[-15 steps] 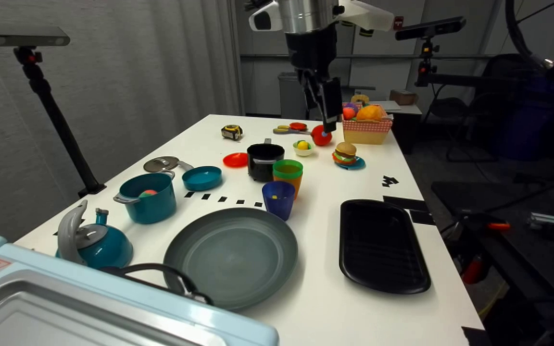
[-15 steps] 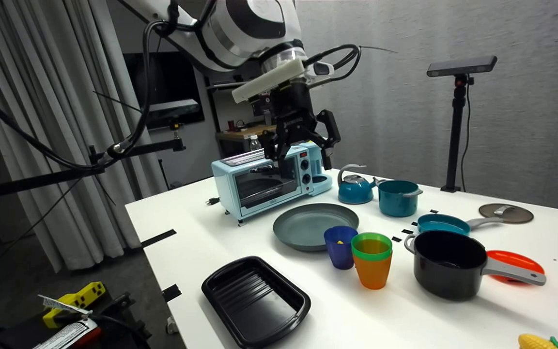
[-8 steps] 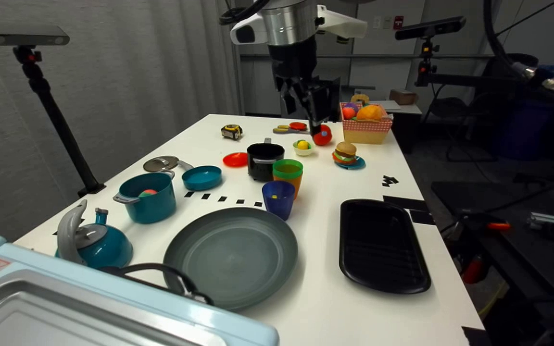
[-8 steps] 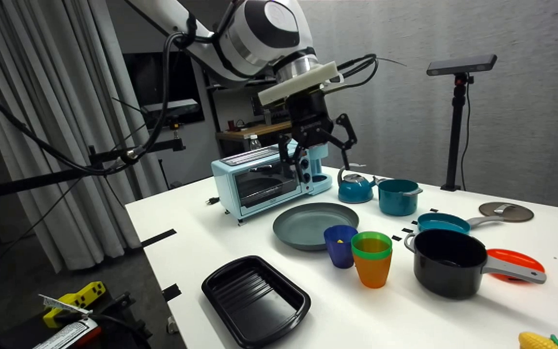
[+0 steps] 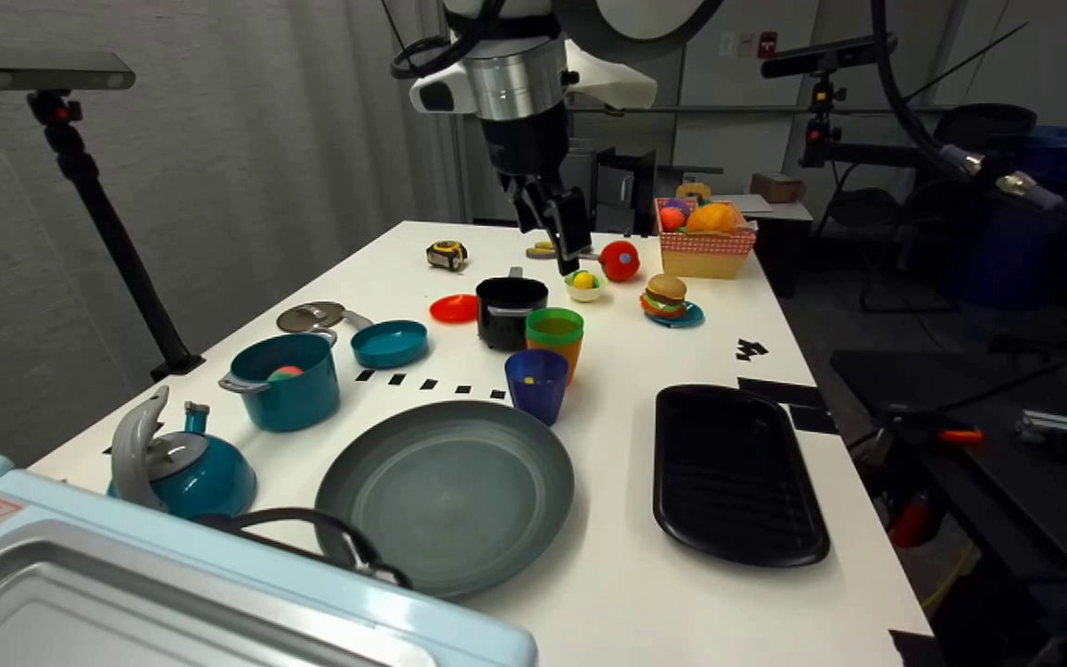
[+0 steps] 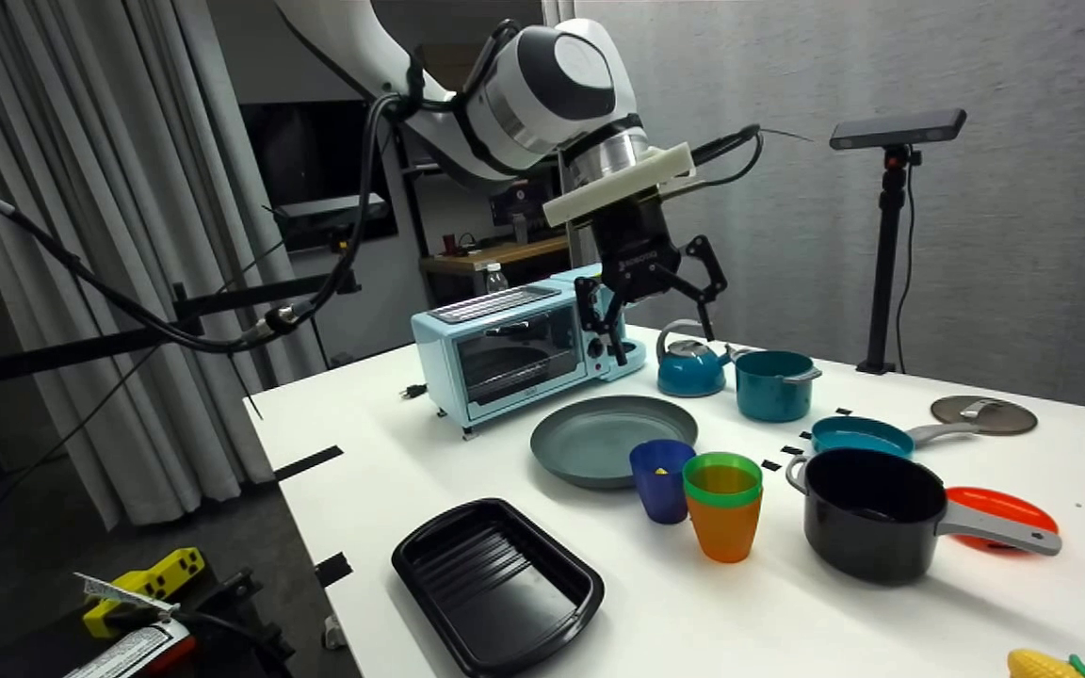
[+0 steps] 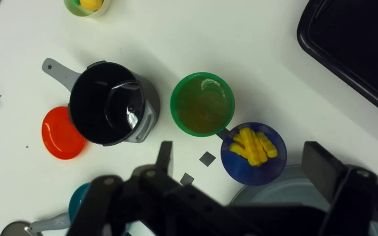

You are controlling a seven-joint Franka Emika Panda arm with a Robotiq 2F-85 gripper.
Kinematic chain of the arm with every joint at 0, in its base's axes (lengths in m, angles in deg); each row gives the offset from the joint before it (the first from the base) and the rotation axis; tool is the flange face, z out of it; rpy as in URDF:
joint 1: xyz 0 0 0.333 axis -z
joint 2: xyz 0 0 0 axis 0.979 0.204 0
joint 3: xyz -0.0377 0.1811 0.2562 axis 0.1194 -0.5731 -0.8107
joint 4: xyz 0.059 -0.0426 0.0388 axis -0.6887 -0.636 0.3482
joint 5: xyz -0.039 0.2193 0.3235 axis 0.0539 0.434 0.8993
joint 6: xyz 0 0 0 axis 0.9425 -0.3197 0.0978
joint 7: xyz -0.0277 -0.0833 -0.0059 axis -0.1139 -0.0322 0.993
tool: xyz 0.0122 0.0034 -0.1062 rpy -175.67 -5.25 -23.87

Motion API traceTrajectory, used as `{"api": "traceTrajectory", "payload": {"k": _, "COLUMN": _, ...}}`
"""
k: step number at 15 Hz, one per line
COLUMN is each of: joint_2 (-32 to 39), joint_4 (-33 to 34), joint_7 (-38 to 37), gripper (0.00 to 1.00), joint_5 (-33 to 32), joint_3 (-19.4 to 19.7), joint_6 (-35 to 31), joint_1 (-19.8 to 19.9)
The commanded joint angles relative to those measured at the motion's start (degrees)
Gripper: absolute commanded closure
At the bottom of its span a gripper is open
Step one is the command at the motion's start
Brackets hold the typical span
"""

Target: Pour the content of the blue cup onto the green plate

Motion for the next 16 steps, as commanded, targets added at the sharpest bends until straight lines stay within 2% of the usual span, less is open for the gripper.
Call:
{"api": "traceTrajectory", "payload": {"k": 1, "joint_2": 0.0, "joint_4": 0.2, "joint_7": 1.4, "gripper": 0.0, "joint_5": -0.2, "joint_3": -0.6, "joint_6": 1.2, "joint_1": 0.4}}
{"api": "traceTrajectory", "payload": {"k": 7, "joint_2": 0.2, "joint_4": 0.2, "joint_7": 10.6, "gripper": 0.0, "joint_5": -0.2, "joint_3": -1.7, "joint_6": 2.1, "joint_1": 1.0}}
{"api": "traceTrajectory", "payload": {"k": 14, "joint_2": 0.4, "joint_4": 0.4, "joint_7": 11.4, "gripper": 0.0, "joint_5": -3.2, "joint_3": -0.7, "joint_6": 2.2, "joint_1": 0.2}}
{"api": "traceTrajectory", "payload": {"k": 16, "joint_2": 0.4, "joint_4": -0.1, "joint_7": 9.6, "gripper": 0.0, "joint_5": -1.7, "joint_3": -1.1, "joint_6": 1.0, "joint_1": 0.4}}
